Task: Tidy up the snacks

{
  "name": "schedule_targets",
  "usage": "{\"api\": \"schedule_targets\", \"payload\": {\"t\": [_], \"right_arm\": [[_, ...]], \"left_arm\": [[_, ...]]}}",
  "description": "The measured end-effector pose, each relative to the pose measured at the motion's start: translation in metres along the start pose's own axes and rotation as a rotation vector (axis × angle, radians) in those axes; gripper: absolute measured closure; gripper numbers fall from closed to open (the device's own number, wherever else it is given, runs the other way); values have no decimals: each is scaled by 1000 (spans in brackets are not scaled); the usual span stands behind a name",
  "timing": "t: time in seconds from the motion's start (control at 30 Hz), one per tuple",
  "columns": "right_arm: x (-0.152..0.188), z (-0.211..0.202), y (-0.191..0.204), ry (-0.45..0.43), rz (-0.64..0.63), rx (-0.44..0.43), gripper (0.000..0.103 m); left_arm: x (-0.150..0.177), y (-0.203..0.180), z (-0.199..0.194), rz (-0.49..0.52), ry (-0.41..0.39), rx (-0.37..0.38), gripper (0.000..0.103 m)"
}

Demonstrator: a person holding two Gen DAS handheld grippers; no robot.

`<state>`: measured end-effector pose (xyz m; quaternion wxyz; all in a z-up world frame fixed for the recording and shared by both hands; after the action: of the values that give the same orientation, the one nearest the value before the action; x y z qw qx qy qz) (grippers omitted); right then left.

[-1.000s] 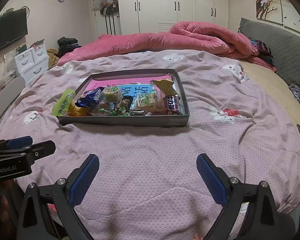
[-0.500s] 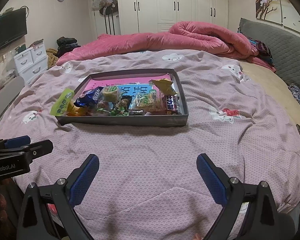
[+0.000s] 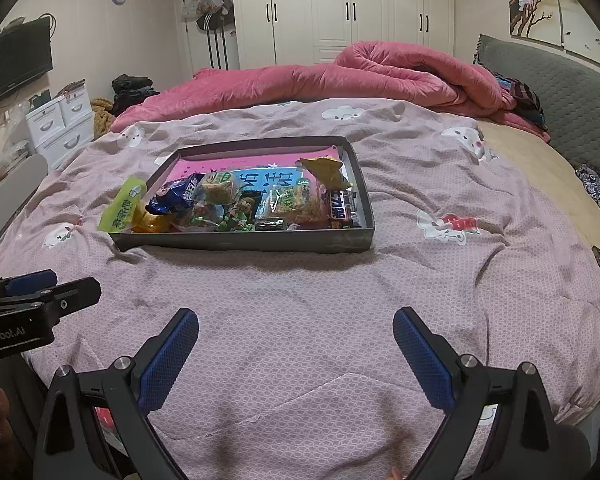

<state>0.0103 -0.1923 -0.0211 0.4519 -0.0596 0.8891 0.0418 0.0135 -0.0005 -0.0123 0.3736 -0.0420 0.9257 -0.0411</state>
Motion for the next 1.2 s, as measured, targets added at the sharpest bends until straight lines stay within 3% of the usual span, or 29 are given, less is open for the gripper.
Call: {"api": "schedule_targets", "payload": {"t": [1.2], "right_arm": [[2, 1, -2, 4, 12, 1, 5]], "left_arm": [[0, 3, 3, 3, -7, -55, 20]]}}
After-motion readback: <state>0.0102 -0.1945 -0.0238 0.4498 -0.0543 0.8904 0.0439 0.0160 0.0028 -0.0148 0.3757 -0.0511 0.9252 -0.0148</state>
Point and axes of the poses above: each gripper's, at about its wrist camera, not at the fingertips, and z roughly the way its jaws point, y to its left, x to its underside, the point moved 3 cm from there along z, roughly the way its jaws point, and after that the axes turned 8 degrees about -y, right-handed, at the moved point
